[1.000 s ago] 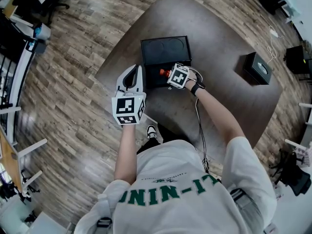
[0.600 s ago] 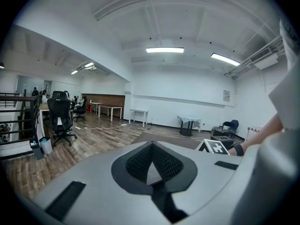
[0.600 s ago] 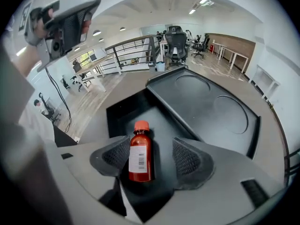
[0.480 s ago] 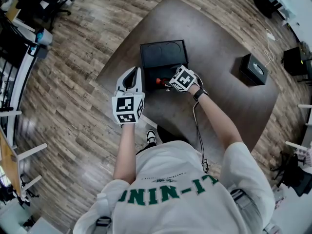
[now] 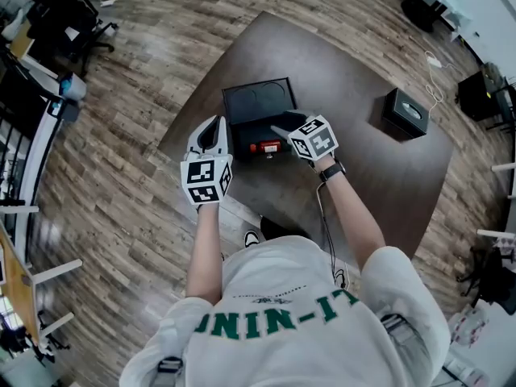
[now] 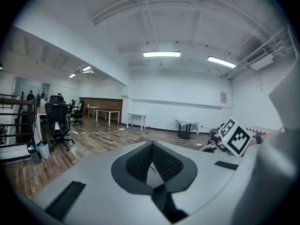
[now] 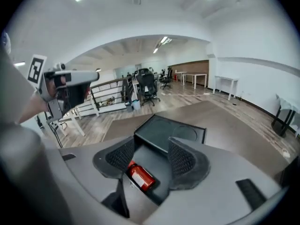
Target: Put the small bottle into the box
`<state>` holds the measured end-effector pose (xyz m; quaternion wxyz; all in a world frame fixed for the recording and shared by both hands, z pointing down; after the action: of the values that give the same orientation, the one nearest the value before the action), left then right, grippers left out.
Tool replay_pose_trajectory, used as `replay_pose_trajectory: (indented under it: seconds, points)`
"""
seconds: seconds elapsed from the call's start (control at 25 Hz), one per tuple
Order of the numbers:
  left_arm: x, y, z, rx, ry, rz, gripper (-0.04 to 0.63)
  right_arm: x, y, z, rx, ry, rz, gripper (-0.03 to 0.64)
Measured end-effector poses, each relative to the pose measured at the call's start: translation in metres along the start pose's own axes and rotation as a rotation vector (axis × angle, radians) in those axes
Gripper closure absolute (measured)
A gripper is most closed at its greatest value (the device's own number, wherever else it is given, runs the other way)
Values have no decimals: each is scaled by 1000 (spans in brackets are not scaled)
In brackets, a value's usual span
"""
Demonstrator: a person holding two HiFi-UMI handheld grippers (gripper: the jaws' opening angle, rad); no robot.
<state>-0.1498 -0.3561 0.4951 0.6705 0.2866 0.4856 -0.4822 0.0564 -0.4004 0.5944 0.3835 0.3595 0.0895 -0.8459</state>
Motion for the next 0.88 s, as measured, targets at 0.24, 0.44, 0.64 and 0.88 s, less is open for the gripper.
replay_pose_trajectory:
  seconds: [0.24, 0.44, 0.64, 0.88]
  points:
    - [26, 6, -8, -4, 63, 9, 586, 44, -17, -63, -152, 225, 18, 410]
    - [54, 17, -18, -7, 123, 35, 586, 75, -36, -111, -219, 388, 51, 471]
    - [70, 32, -35, -12, 164, 60, 586, 88, -59, -146, -276, 505, 86, 540]
    - [81, 38, -52, -3, 190, 75, 586, 90, -73, -169, -369, 578, 119, 600]
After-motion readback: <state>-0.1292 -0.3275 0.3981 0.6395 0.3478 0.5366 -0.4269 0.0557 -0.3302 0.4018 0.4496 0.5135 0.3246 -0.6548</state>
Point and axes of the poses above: the fingertips, and each gripper's own axes: z forward along the fingers, y to its right, x out of its top, the point moved 6 cm from there along -z, backward along the fingers, and after that the axes turned 6 degrees about -y, right-handed, at the moved point
